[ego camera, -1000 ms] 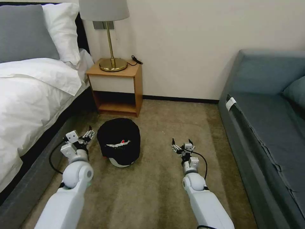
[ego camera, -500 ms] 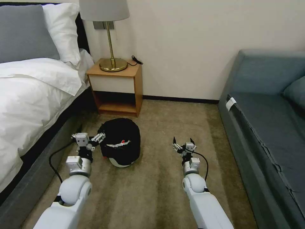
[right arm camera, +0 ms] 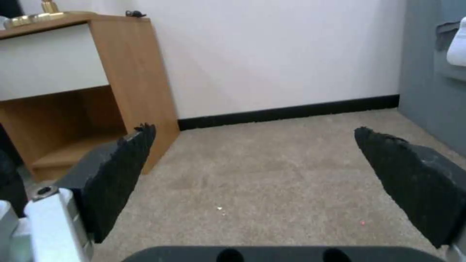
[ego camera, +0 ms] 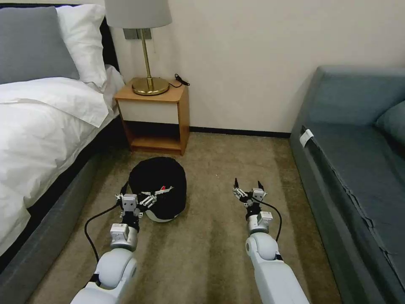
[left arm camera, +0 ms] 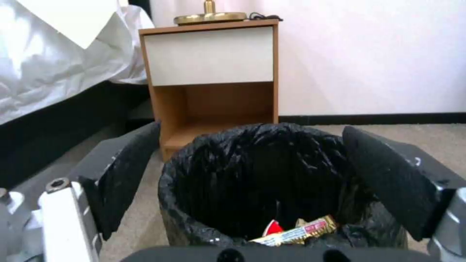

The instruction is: Pick up the trash bin, then pick up the garbage on the floor and place it into the trash bin.

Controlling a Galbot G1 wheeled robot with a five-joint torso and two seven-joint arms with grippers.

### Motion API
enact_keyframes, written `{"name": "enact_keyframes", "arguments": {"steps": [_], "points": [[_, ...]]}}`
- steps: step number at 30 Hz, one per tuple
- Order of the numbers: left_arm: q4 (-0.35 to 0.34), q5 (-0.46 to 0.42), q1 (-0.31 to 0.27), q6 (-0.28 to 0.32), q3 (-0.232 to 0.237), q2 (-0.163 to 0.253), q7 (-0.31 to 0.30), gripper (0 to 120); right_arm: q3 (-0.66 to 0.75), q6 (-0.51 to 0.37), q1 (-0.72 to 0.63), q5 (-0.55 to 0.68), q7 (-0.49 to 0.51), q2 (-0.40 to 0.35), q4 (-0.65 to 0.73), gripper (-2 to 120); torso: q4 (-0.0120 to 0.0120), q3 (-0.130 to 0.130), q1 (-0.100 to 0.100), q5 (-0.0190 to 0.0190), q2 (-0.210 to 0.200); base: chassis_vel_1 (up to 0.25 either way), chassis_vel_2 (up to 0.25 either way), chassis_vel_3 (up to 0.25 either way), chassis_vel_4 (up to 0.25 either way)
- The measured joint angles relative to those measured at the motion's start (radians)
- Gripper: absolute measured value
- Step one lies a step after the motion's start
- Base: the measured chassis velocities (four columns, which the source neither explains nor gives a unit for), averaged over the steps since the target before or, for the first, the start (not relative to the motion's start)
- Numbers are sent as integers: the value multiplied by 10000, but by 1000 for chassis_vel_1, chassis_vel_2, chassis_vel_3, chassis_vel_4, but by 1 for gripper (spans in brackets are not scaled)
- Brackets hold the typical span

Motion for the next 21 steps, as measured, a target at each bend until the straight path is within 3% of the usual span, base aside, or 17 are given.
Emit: {"name": "enact_keyframes", "arguments": {"steps": [21], "points": [[-8, -49, -19, 15, -14, 0, -33, 100, -14, 2, 9, -3, -1, -3, -21, 100, 0, 1, 0, 0, -3, 0, 0, 0, 0]]}}
